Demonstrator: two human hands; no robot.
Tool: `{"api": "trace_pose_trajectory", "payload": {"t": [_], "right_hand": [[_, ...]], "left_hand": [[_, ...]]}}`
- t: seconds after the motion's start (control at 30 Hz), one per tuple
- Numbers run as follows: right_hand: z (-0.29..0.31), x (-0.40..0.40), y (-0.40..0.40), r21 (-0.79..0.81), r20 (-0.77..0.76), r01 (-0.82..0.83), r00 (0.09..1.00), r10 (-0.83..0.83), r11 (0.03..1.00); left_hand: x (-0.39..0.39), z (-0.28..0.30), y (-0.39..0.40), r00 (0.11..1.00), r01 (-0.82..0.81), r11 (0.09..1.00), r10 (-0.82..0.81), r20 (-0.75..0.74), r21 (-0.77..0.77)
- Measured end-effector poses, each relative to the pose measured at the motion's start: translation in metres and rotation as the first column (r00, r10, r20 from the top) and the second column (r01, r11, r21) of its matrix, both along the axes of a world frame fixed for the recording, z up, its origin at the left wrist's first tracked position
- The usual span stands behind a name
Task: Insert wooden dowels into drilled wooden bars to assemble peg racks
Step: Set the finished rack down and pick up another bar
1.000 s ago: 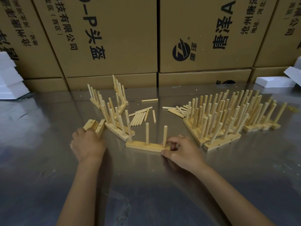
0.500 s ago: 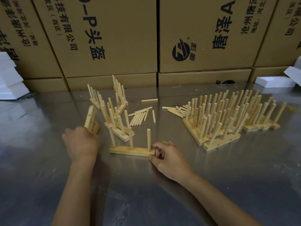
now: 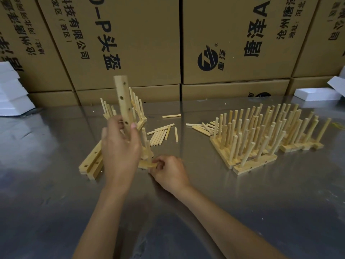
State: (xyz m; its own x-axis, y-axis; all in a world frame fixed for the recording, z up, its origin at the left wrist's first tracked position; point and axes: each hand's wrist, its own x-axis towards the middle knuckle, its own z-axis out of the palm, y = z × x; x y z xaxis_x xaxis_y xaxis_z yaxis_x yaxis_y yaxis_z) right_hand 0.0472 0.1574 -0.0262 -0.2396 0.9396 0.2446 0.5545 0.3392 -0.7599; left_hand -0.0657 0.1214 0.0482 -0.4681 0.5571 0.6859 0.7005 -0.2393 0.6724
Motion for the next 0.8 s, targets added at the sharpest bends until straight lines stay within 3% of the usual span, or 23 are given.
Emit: {"api": "trace_pose_trajectory", "payload": {"t": [0.1, 0.23, 0.3, 0.37, 0.47, 0.53, 0.63, 0.73, 0.8], "right_hand": [[0.004, -0.019, 0.007, -0.032, 0.035, 0.060, 0.998, -0.059, 0.998], [0.009, -0.026, 0.013, -0.009, 0.109, 0.034, 0.993, -0.033, 0.999], [0.012, -0.017, 0.020, -0.120, -0.076, -0.014, 0.997, 0.005, 0.993], [0.011, 0.001, 0.036, -0.164, -0.229, 0.029, 0.971, -0.066, 0.986], [0.006, 0.038, 0.069, -0.078, -0.086, 0.227, 0.969, -0.234, 0.971], [0.003, 0.058, 0.087, -0.019, 0.082, 0.277, 0.958, -0.274, 0.961], [0.004, 0.063, 0.109, -0.014, 0.196, 0.333, 0.925, -0.324, 0.943], [0.011, 0.045, 0.125, -0.050, 0.344, 0.369, 0.879, -0.330, 0.928], [0.010, 0.038, 0.132, -0.039, 0.349, 0.403, 0.863, -0.365, 0.915]], "left_hand": [[0.009, -0.007, 0.004, 0.996, 0.084, 0.994, -0.085, 0.000, -0.062], [0.014, -0.012, 0.007, 0.959, 0.263, 0.947, -0.236, 0.155, -0.185], [0.018, -0.014, 0.007, 0.893, 0.403, 0.898, -0.343, 0.290, -0.180], [0.026, -0.017, 0.008, 0.814, 0.508, 0.848, -0.417, 0.405, -0.148], [0.039, -0.024, 0.009, 0.744, 0.593, 0.791, -0.468, 0.477, -0.148], [0.047, -0.033, 0.010, 0.719, 0.646, 0.737, -0.497, 0.486, -0.200], [0.053, -0.048, 0.014, 0.713, 0.676, 0.665, -0.479, 0.512, -0.318], [0.053, -0.059, 0.021, 0.721, 0.661, 0.651, -0.413, 0.556, -0.374], [0.053, -0.061, 0.027, 0.703, 0.653, 0.659, -0.345, 0.622, -0.372]]}}
